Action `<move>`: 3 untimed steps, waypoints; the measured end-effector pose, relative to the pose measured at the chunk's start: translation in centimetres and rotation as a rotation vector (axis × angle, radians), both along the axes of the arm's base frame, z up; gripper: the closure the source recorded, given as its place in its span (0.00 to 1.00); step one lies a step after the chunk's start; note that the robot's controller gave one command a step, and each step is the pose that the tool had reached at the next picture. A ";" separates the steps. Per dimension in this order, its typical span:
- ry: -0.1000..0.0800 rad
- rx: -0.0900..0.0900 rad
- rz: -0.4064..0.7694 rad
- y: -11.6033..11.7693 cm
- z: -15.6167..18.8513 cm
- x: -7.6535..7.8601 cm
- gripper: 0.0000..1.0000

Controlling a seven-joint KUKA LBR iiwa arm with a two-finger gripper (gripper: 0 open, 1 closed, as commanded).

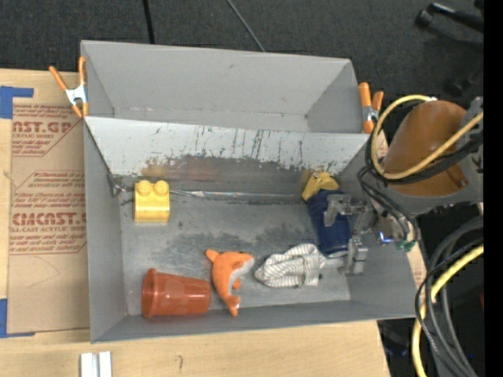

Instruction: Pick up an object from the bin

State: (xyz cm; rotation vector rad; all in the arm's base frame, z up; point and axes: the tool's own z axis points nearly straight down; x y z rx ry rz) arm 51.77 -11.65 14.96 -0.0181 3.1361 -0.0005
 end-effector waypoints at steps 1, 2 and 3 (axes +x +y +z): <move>0.001 0.001 -0.037 0.4 -1.3 0.0 0.00; 0.009 0.002 -0.085 2.2 -0.5 3.0 0.00; -0.005 0.000 -0.065 4.5 -2.5 2.8 0.00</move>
Offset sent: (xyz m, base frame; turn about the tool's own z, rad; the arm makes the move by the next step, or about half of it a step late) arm 0.0564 0.0340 0.0075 0.1060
